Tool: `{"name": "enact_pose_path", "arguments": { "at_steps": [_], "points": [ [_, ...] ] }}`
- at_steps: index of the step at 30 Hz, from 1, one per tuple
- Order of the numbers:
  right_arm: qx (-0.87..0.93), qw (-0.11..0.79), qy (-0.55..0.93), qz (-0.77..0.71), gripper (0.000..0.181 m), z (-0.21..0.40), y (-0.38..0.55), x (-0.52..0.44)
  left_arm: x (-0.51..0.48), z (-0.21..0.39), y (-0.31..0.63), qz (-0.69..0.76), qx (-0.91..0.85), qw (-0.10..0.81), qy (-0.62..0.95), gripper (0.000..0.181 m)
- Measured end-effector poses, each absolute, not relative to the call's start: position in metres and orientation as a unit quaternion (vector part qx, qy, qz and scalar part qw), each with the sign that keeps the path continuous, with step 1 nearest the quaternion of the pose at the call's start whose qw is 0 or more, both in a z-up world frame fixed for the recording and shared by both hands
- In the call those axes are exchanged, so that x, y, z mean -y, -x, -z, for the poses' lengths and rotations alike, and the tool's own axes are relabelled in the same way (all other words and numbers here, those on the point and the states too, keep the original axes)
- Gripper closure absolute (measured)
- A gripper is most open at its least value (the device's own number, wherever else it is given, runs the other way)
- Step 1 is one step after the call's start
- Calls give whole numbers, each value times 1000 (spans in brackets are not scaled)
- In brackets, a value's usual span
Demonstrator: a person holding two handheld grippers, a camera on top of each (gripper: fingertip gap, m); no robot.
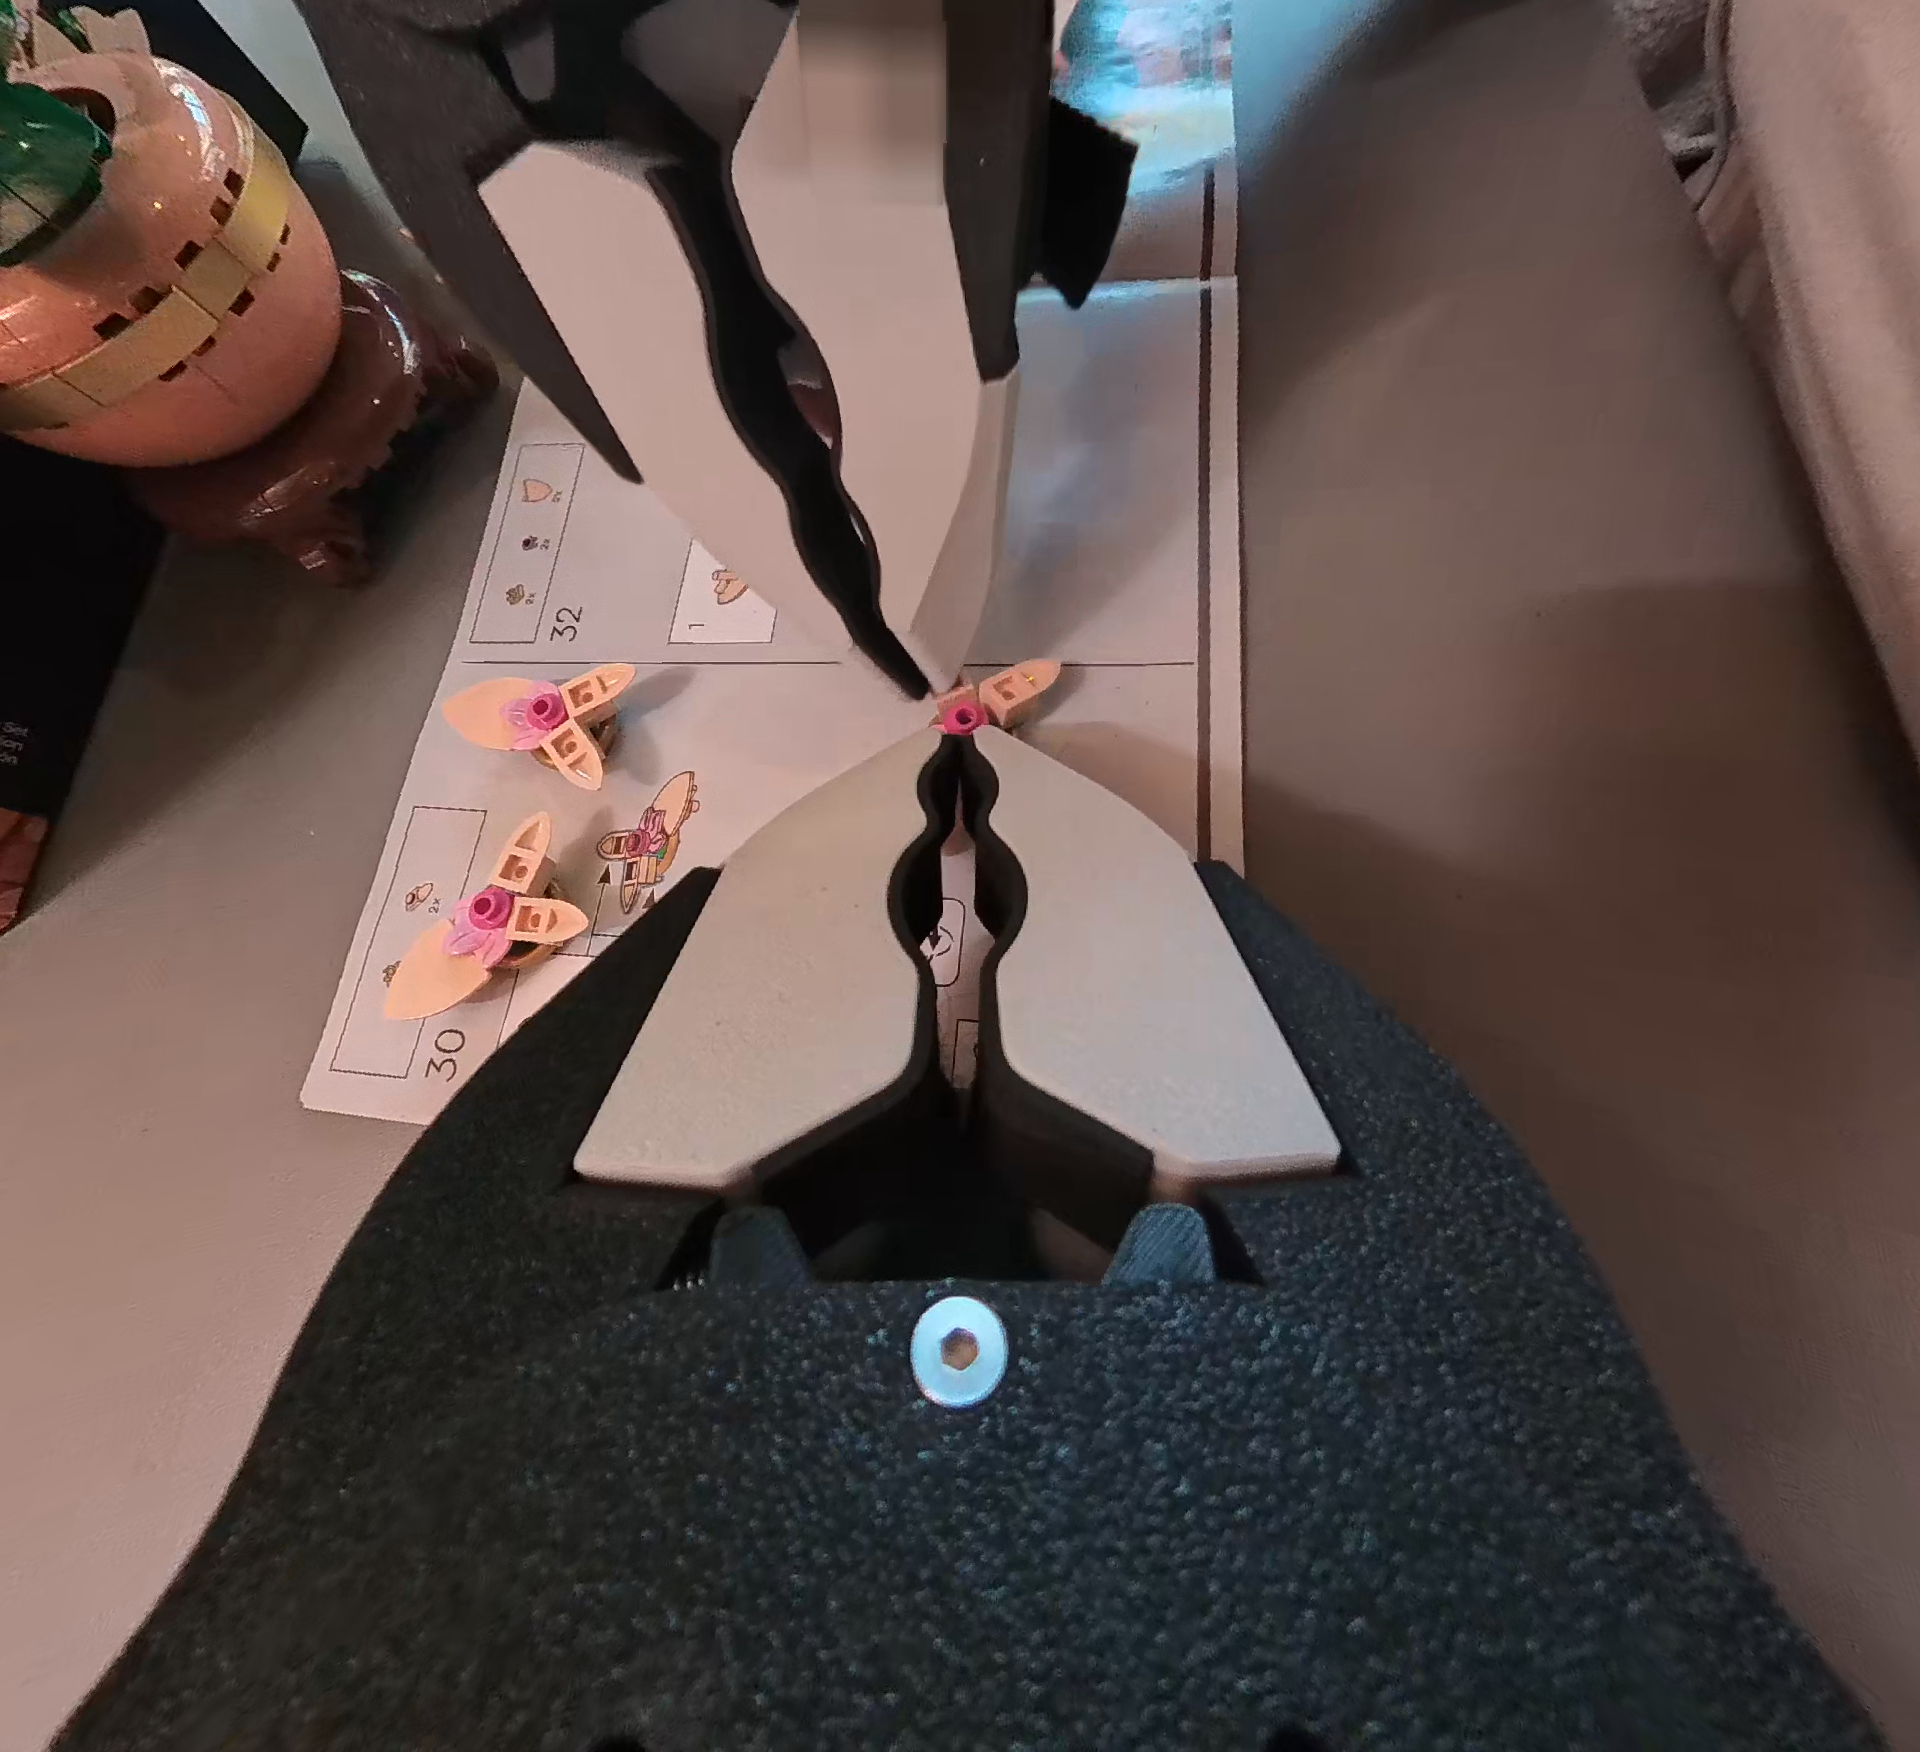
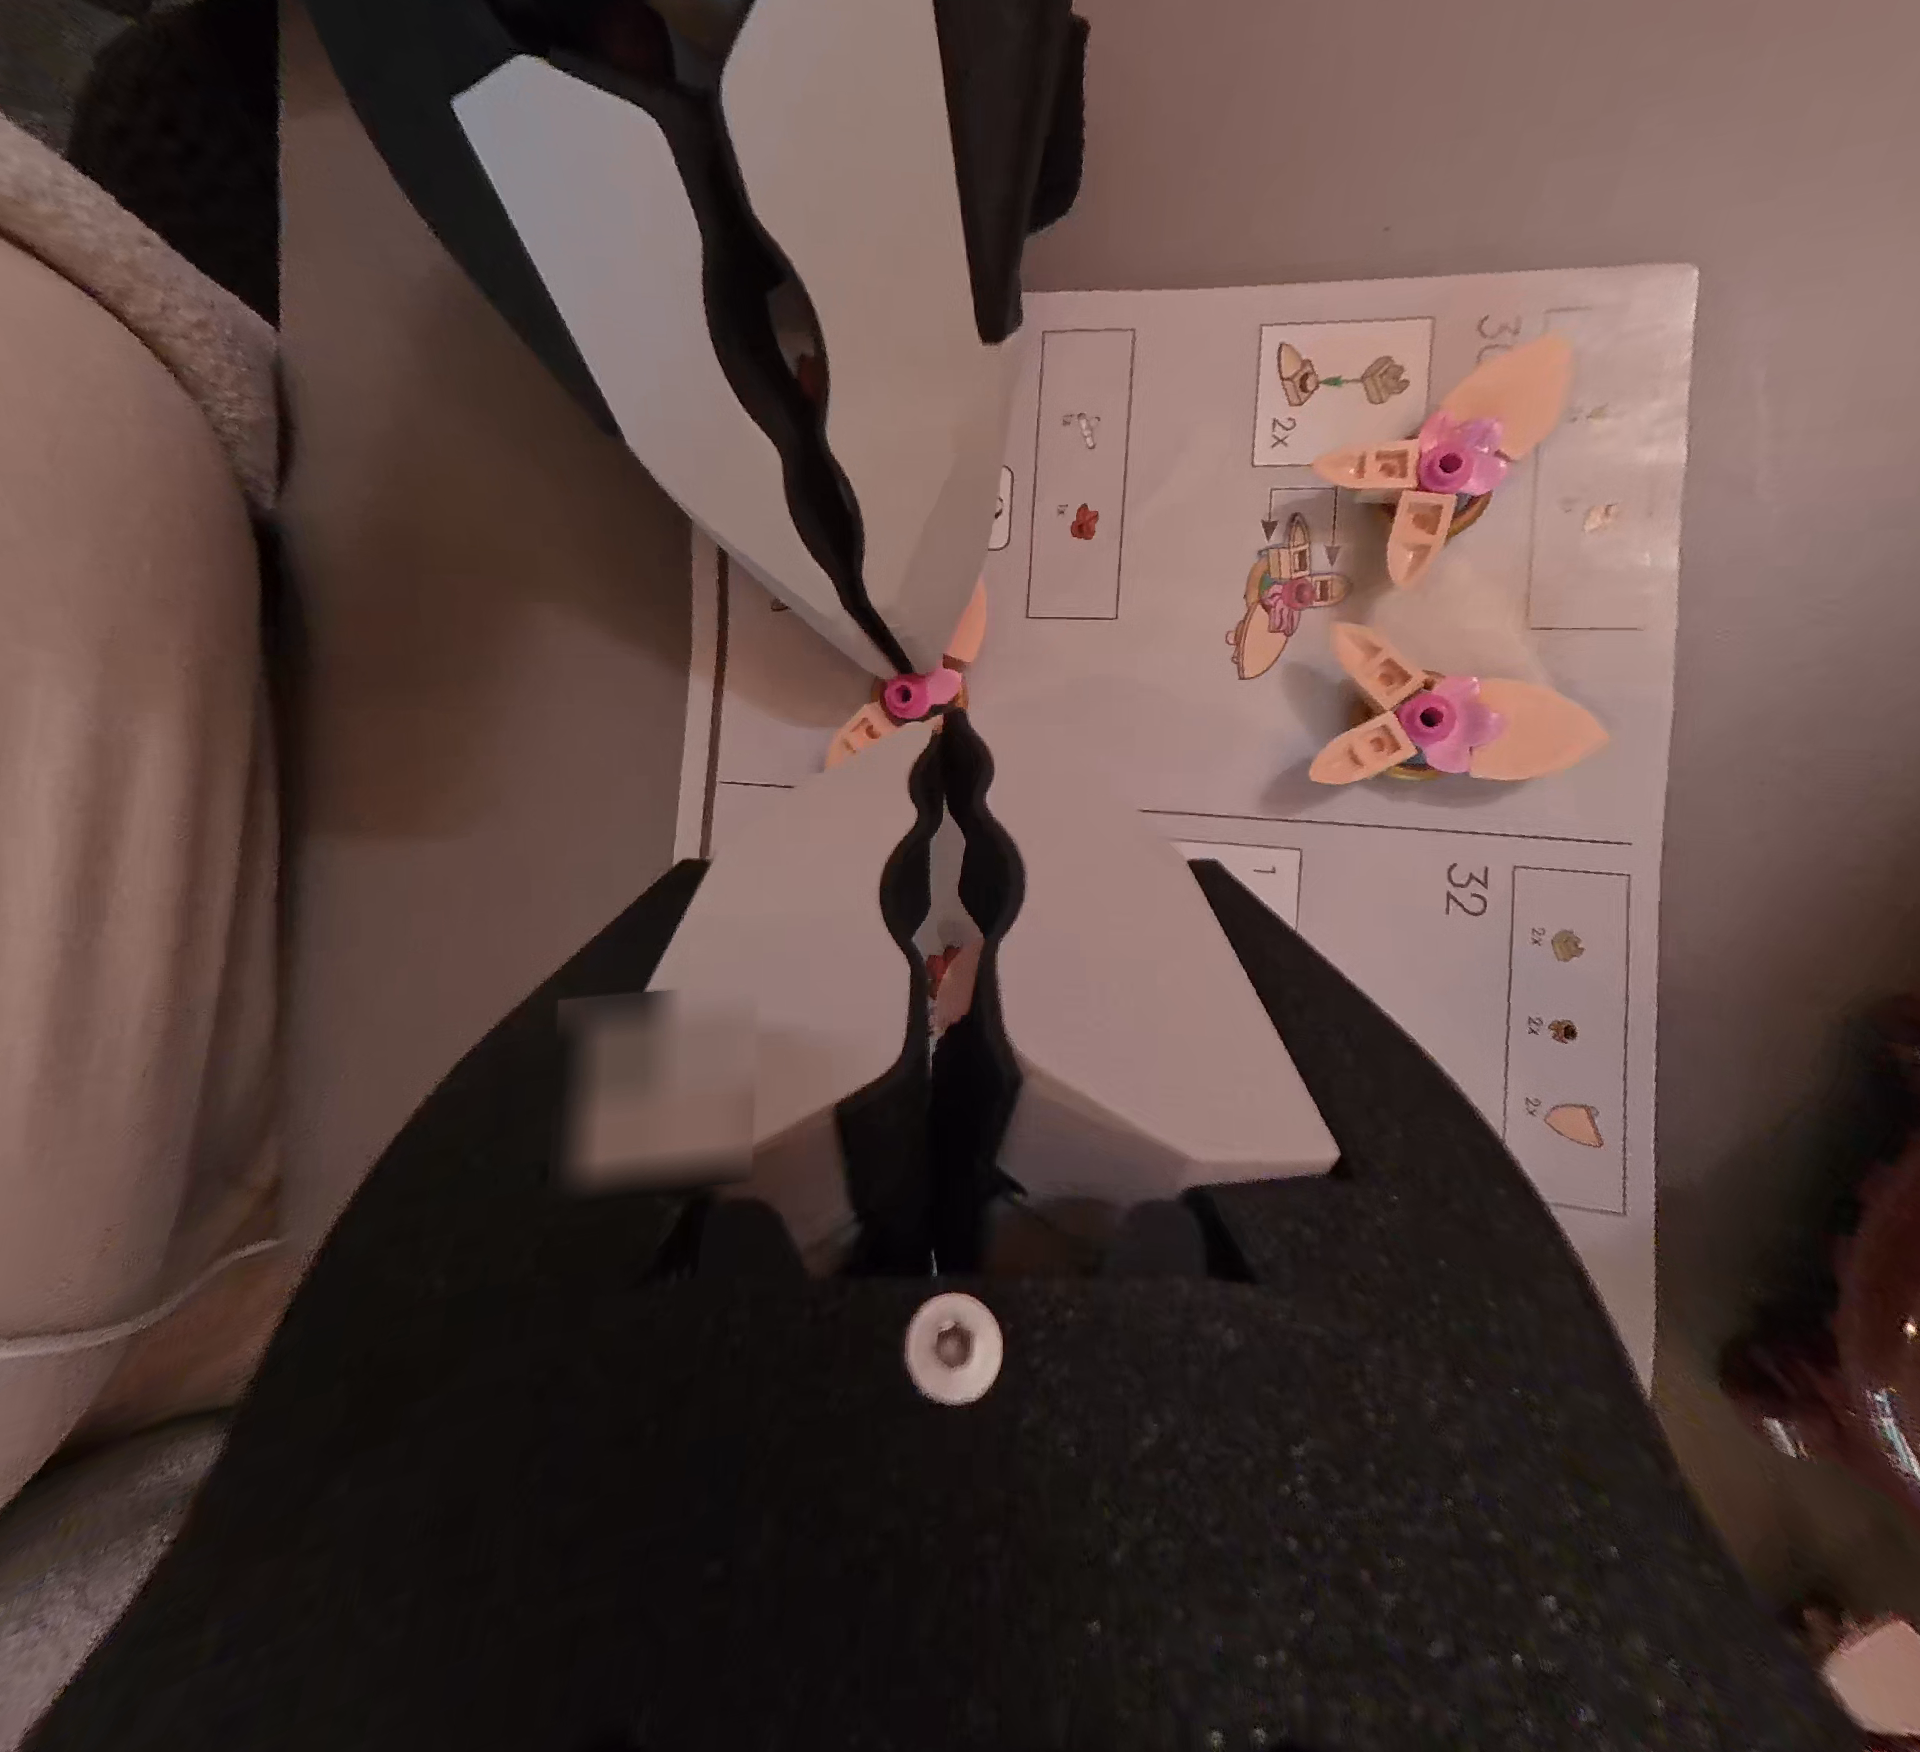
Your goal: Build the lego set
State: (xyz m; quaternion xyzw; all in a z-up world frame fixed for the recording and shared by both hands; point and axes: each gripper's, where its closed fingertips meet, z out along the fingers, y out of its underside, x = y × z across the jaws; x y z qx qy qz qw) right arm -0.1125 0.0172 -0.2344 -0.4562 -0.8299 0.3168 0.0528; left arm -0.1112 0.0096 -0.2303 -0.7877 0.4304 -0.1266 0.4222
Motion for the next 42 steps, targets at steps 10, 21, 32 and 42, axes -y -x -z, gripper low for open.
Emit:
{"name": "enact_pose_path", "arguments": {
  "at_steps": [10,21,32,42],
  "points": [
    [825,54,462,-322,181,235,115,-15,-10,230,111,128,-429,423,787,181],
    [817,62,464,-335,181,229,102,-2,-9,230,111,127,-432,424,786,181],
    [820,63,470,-321,181,233,107,-4,-8,231,110,131,-434,423,785,181],
    [844,72,444,-293,181,236,99,-5,-8,231,110,134,-434,422,785,181]
  ]
}}
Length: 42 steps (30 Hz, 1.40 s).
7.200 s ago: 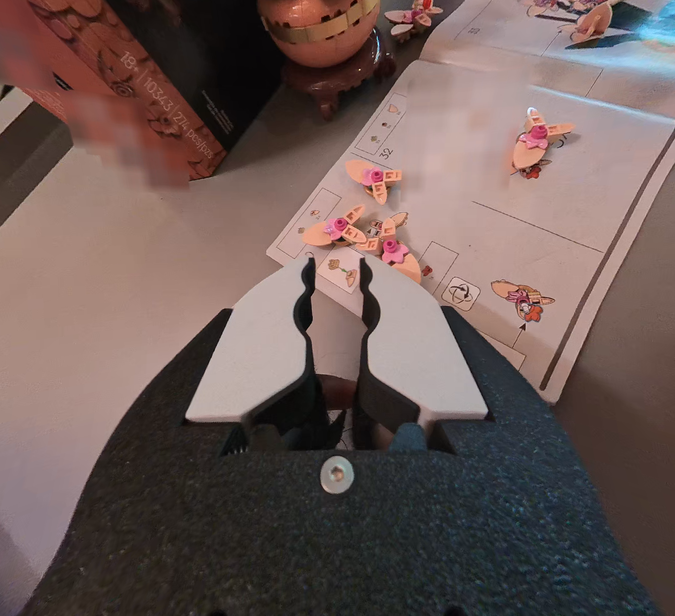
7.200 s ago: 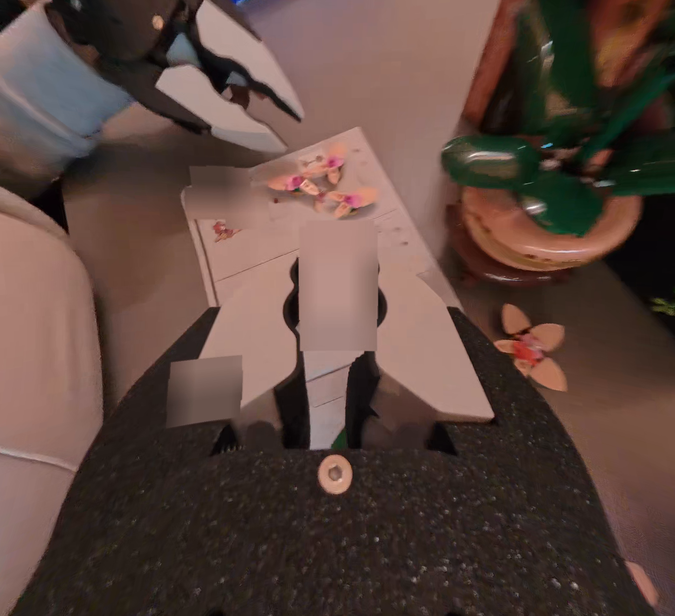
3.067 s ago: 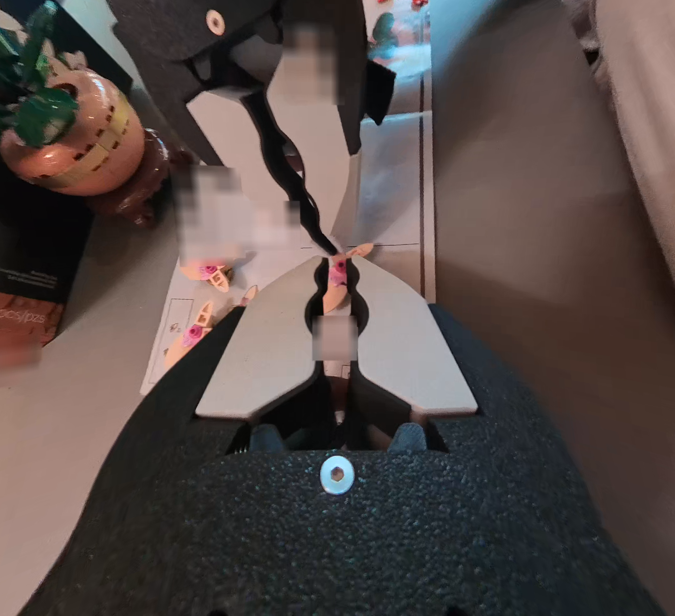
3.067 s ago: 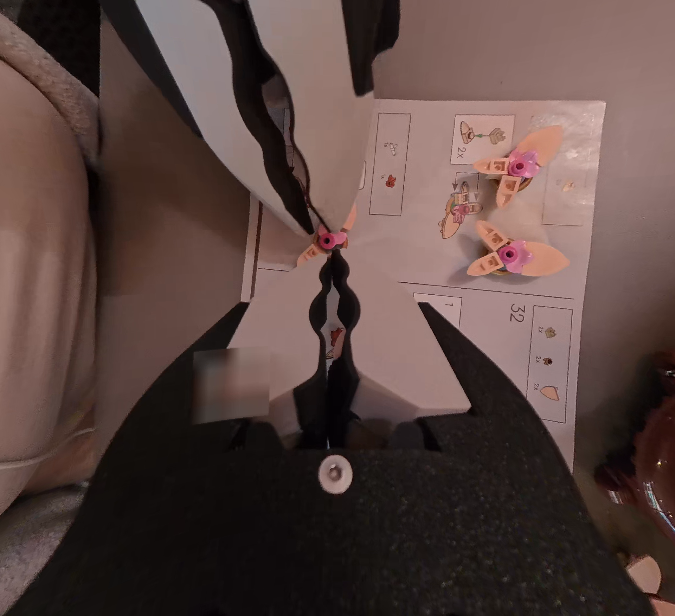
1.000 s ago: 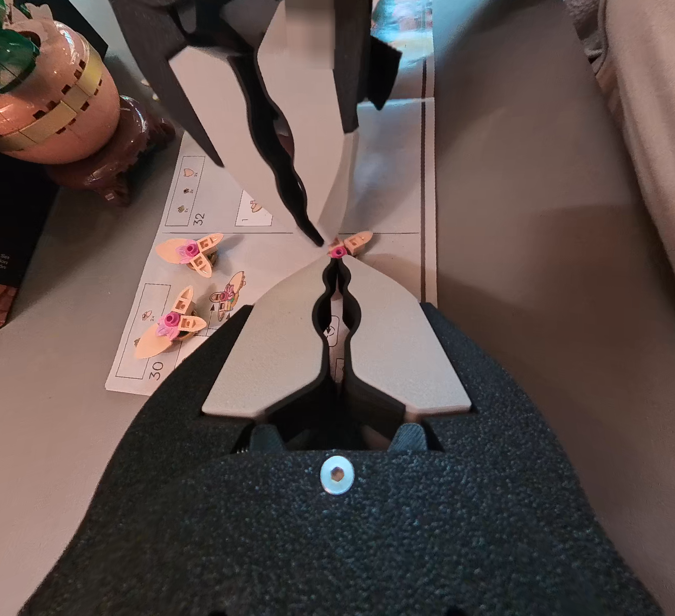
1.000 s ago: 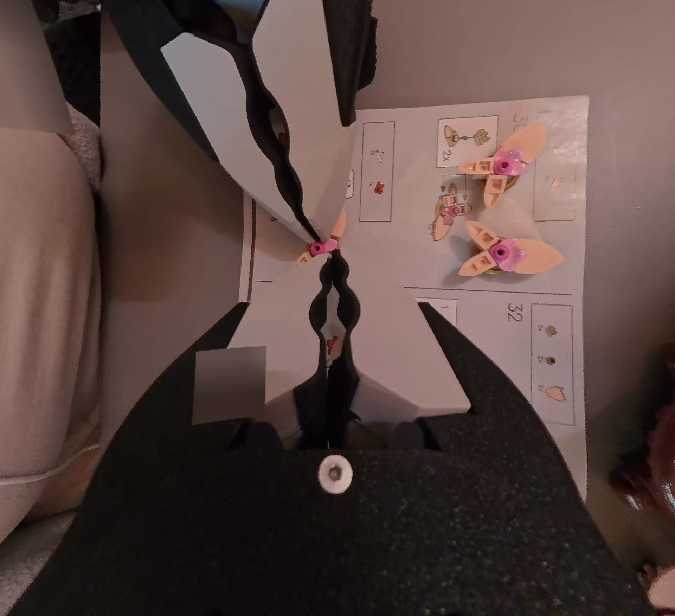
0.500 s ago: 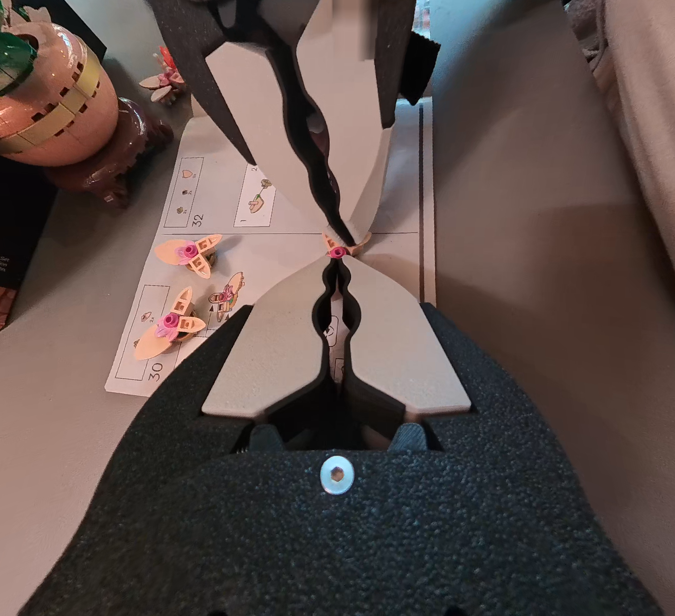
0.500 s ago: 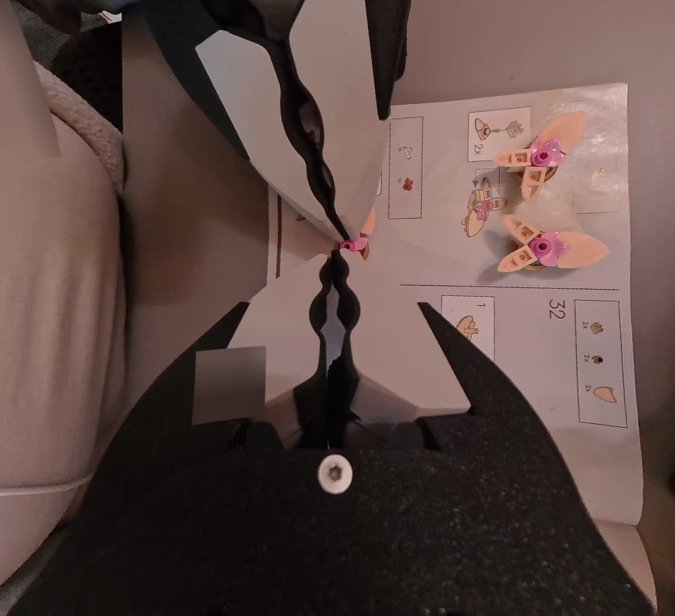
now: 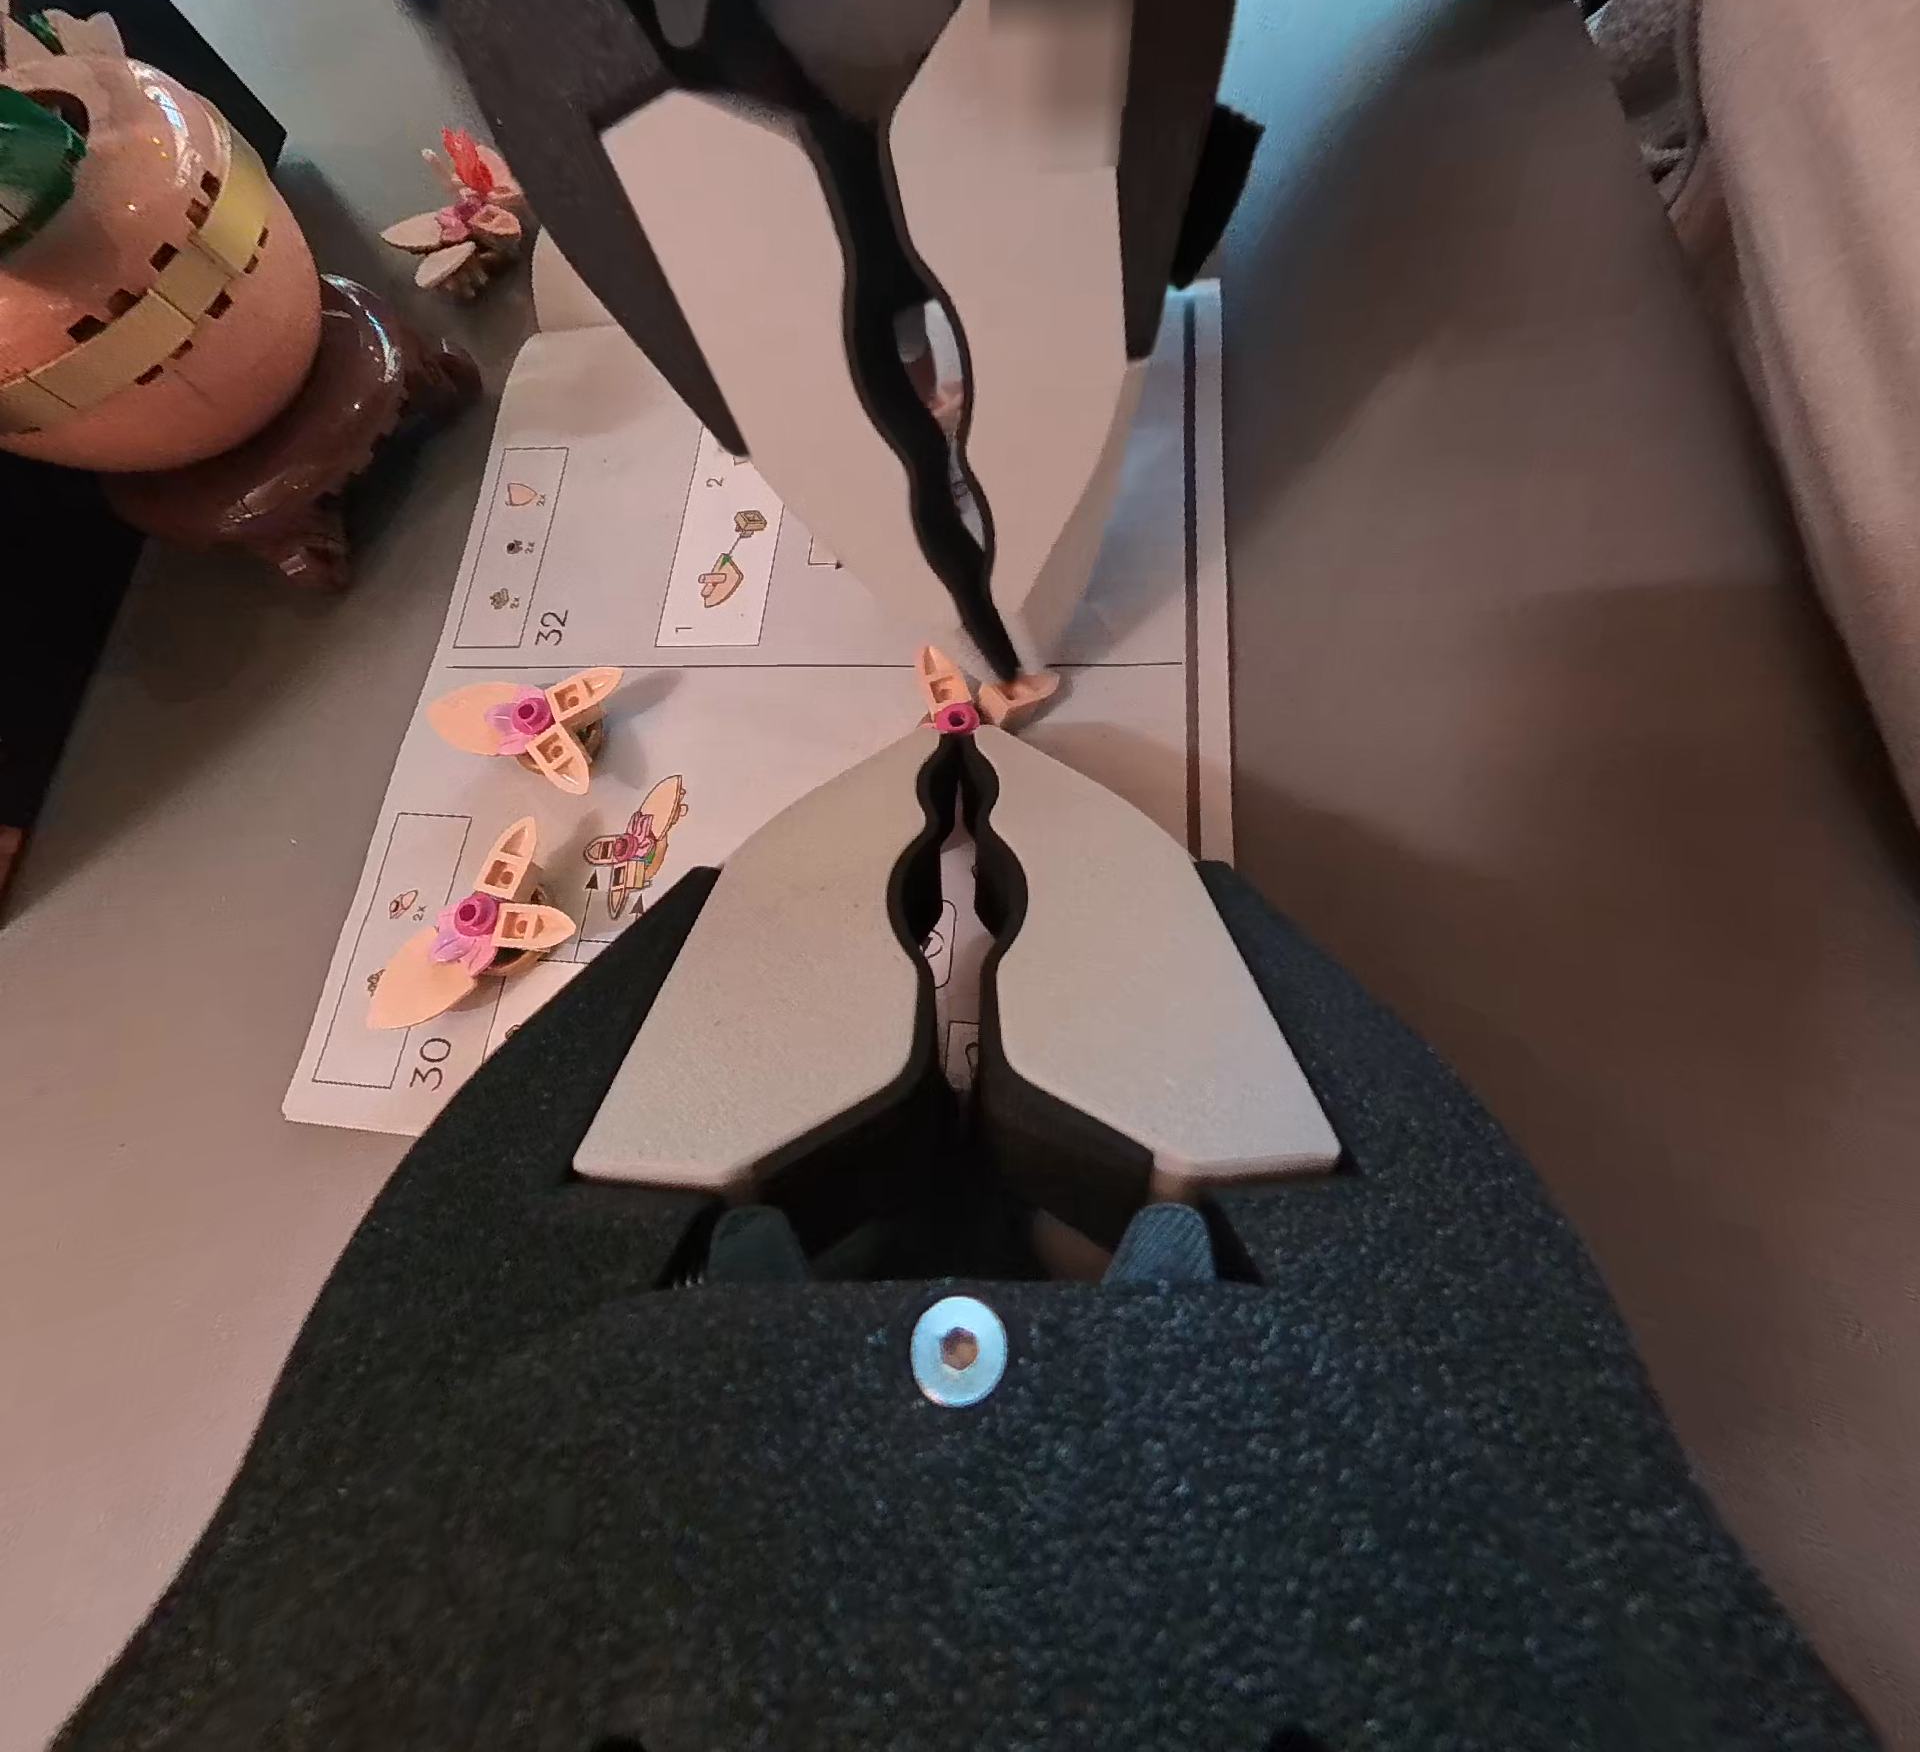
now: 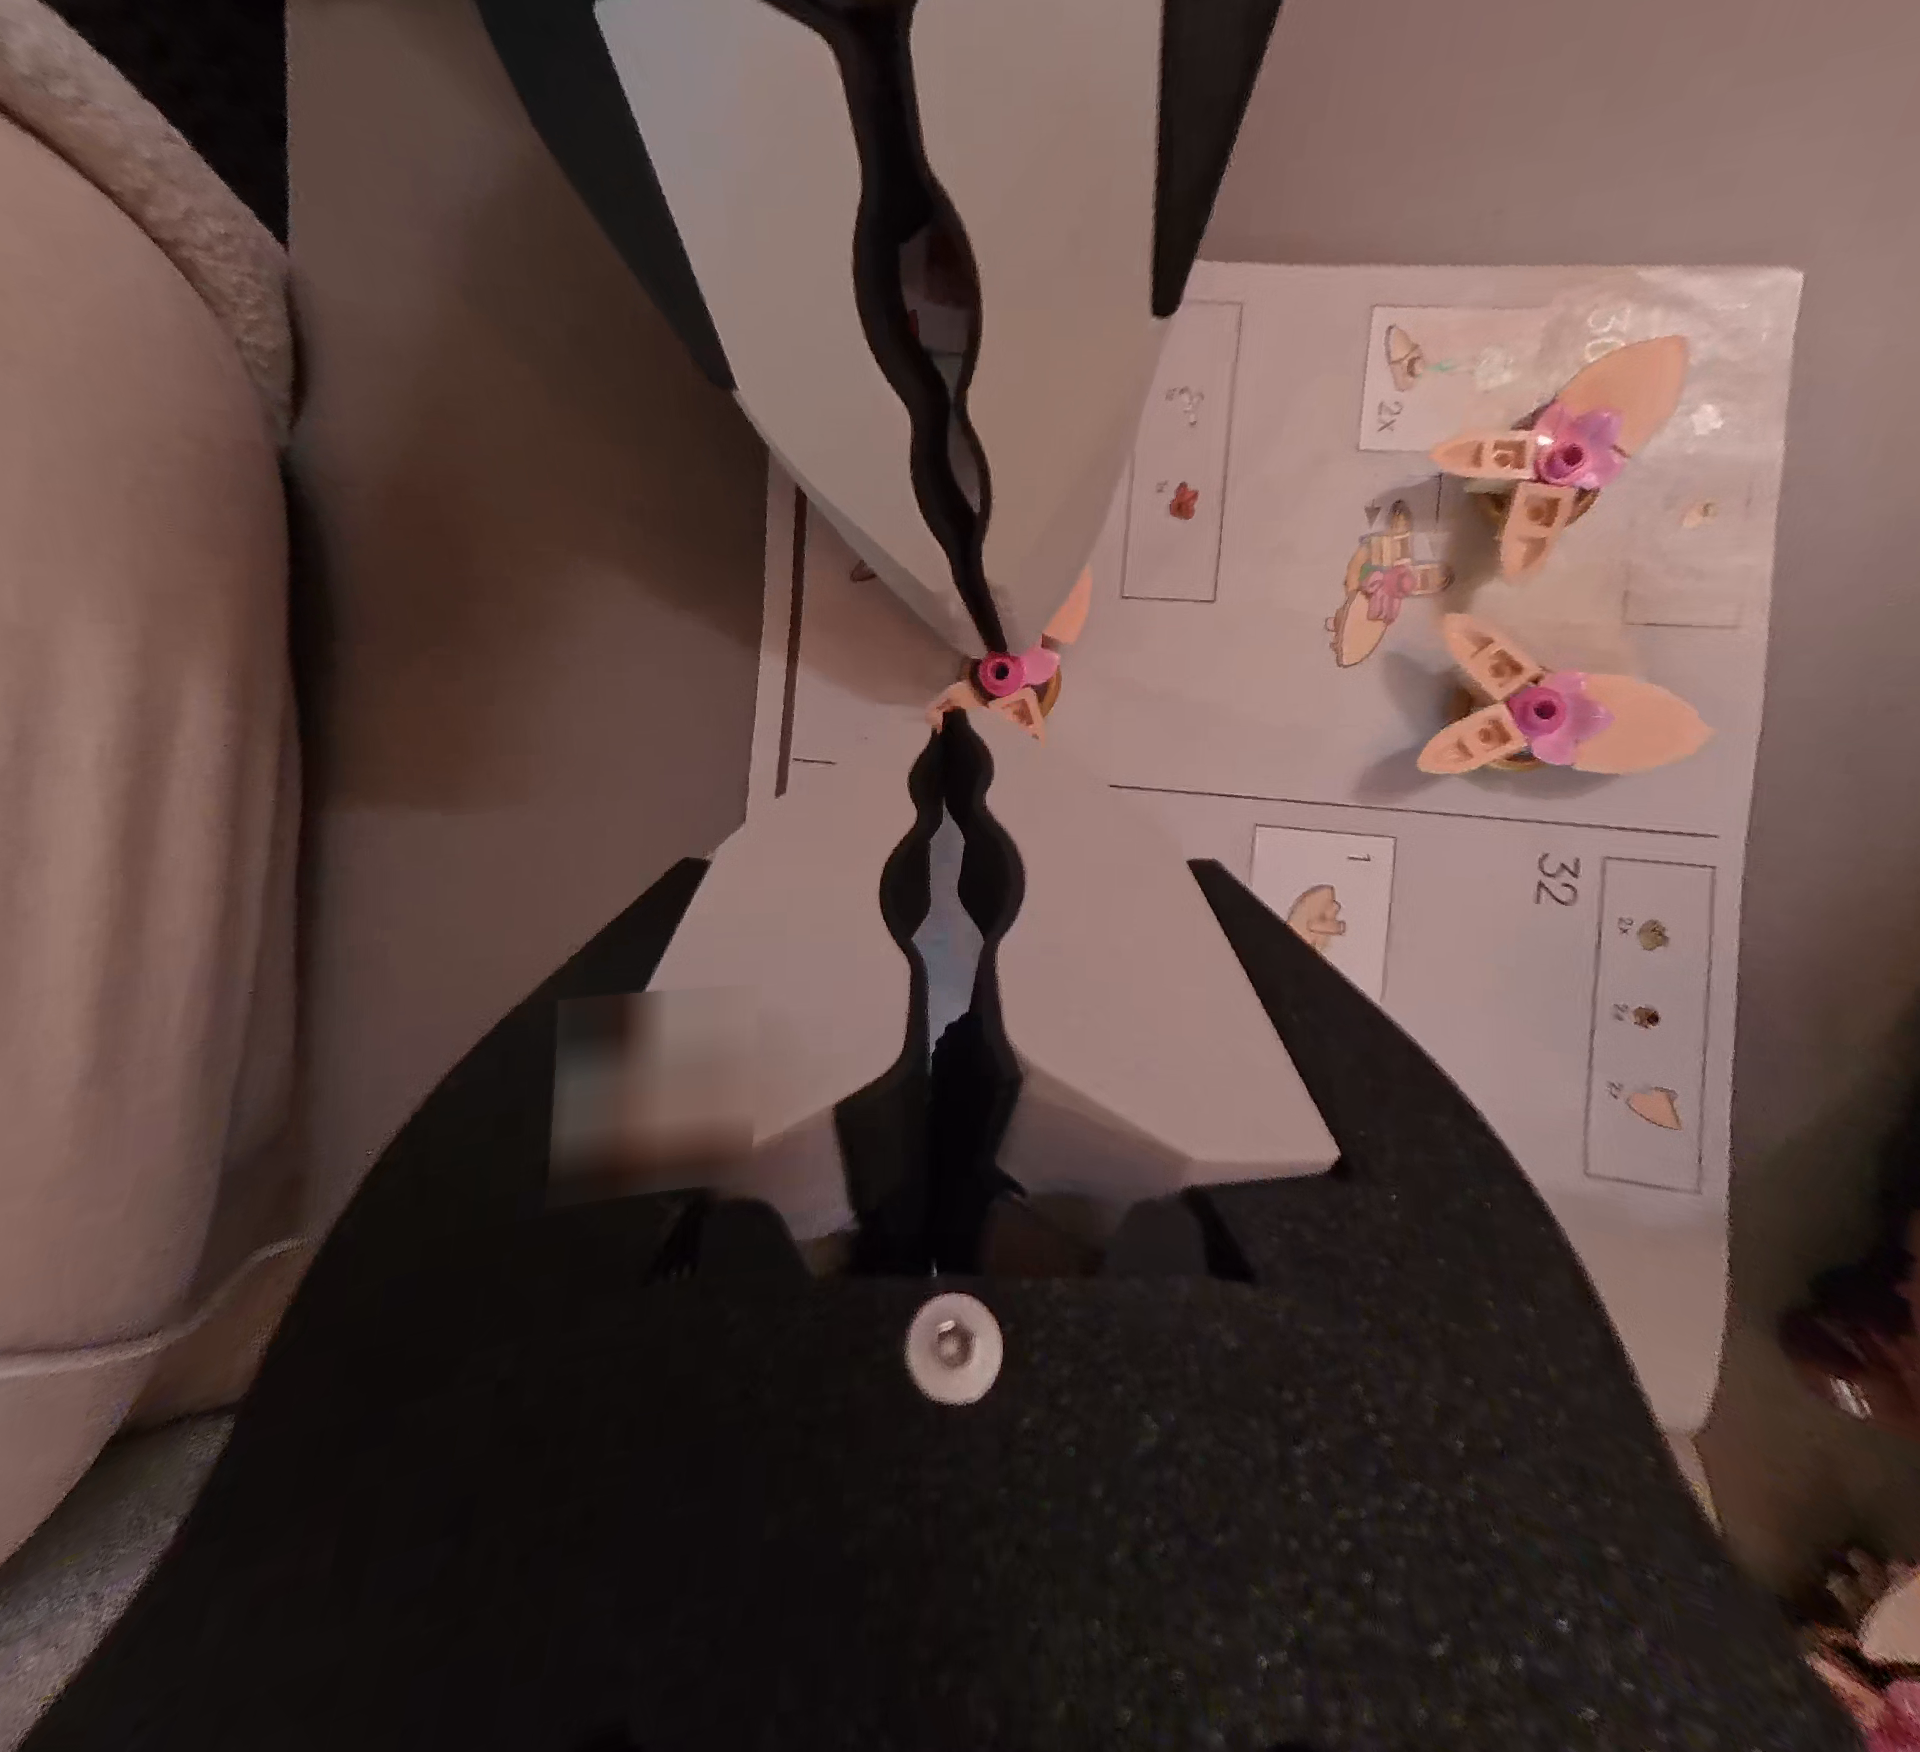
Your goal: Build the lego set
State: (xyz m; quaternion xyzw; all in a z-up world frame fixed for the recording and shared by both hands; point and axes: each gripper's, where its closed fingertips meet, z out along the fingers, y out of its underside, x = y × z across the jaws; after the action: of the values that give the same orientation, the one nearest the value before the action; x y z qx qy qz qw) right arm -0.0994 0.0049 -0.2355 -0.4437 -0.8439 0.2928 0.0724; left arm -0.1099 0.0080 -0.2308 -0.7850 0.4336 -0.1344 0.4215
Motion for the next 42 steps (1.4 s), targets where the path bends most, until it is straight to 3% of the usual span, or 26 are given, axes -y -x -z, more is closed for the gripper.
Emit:
{"name": "enact_pose_path", "arguments": {
  "at_steps": [42],
  "points": [
    [842,73,442,-301,181,230,97,-2,-8,231,110,143,-429,420,787,181]
  ]
}}
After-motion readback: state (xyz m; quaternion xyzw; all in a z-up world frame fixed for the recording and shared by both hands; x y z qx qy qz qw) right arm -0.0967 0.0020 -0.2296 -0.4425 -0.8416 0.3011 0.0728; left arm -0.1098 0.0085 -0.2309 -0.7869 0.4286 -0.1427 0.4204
